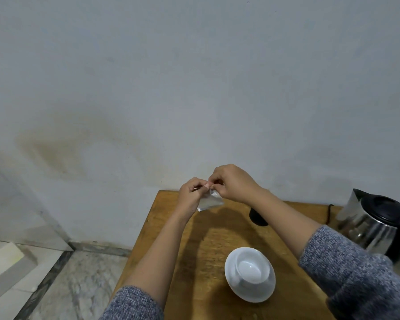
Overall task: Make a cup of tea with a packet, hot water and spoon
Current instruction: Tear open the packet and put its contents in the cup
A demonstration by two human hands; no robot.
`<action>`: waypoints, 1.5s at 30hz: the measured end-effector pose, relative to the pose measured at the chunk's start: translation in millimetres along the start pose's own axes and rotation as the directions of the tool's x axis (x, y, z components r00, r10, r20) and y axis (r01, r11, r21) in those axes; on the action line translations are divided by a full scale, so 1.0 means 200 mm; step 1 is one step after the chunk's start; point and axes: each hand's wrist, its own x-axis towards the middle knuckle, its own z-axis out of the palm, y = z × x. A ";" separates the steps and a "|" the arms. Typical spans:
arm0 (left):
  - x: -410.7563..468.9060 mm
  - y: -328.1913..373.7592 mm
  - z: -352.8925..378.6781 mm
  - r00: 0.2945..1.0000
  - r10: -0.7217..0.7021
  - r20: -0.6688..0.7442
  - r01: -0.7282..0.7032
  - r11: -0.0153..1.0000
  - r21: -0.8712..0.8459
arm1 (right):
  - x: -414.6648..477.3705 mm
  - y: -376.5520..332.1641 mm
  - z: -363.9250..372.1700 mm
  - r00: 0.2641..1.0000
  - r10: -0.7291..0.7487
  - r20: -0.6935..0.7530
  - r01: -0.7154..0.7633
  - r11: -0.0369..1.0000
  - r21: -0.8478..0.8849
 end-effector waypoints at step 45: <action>-0.16 -0.49 -0.51 0.948 -0.170 -0.269 0.175 0.985 -0.007 | -0.22 0.02 1.04 0.674 0.410 0.615 -0.648 0.728 0.224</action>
